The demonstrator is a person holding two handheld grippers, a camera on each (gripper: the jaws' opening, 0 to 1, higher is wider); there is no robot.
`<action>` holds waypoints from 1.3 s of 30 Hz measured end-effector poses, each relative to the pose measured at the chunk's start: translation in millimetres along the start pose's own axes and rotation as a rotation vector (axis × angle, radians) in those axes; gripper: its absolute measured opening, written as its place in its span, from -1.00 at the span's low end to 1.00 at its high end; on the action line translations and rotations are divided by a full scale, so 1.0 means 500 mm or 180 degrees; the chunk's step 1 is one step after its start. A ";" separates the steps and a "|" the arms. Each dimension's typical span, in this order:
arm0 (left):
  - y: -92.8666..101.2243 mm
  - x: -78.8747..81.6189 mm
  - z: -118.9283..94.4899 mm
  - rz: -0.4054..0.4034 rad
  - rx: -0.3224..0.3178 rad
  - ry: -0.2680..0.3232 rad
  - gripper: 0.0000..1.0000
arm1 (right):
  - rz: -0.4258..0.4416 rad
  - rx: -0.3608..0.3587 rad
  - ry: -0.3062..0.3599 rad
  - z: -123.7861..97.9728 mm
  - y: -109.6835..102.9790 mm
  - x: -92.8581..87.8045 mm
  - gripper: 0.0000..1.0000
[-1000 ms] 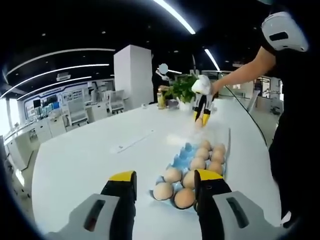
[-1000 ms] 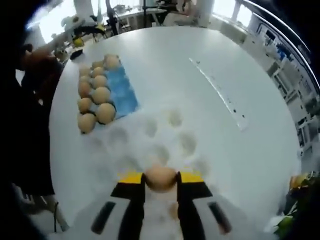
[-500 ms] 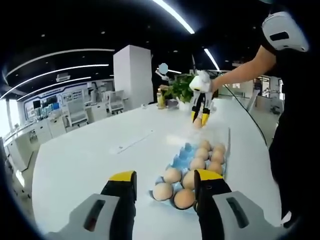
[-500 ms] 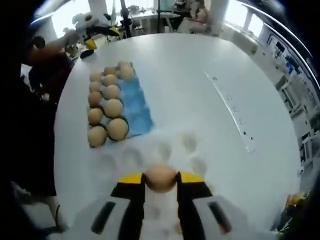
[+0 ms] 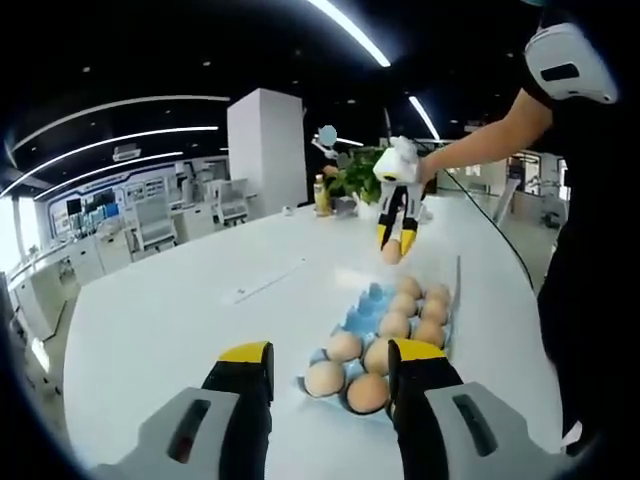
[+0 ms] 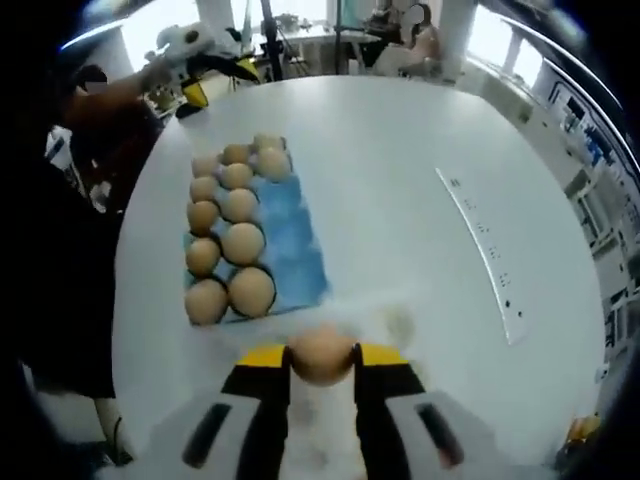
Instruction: Place the egg into an empty slot of the egg tray after lifting it from the table, then release the egg inside the slot.
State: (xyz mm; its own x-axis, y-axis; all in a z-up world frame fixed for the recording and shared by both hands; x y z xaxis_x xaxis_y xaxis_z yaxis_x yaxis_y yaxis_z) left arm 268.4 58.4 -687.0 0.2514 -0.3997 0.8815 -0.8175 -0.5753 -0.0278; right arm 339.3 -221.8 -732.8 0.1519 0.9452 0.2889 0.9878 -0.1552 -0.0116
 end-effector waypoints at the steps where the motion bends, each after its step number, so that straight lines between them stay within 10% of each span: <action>1: 0.000 0.000 0.000 -0.0006 0.0000 0.0001 -0.08 | -0.0009 0.0017 0.0016 0.002 -0.002 0.007 -0.52; 39: -0.001 -0.002 -0.001 -0.0051 -0.0038 0.0007 0.13 | -0.0568 0.0260 0.0351 0.071 -0.063 0.205 -0.52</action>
State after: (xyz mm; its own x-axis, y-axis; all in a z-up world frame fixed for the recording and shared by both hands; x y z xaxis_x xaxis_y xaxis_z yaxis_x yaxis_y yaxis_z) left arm 268.3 59.5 -687.3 0.2635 -0.3890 0.8828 -0.8195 -0.5730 -0.0079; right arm 325.1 -109.8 -737.0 -0.0258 0.9178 0.3962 0.9988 0.0398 -0.0271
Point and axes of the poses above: the point that each gripper's makers call its tool centre point, and the gripper's own axes: z roughly forward along the fingers, y roughly to its right, x roughly out of its top, the point moved 2 cm from there along -z, roughly backward along the fingers, and after that the axes turned 9 degrees about -y, right-handed, at the moved point
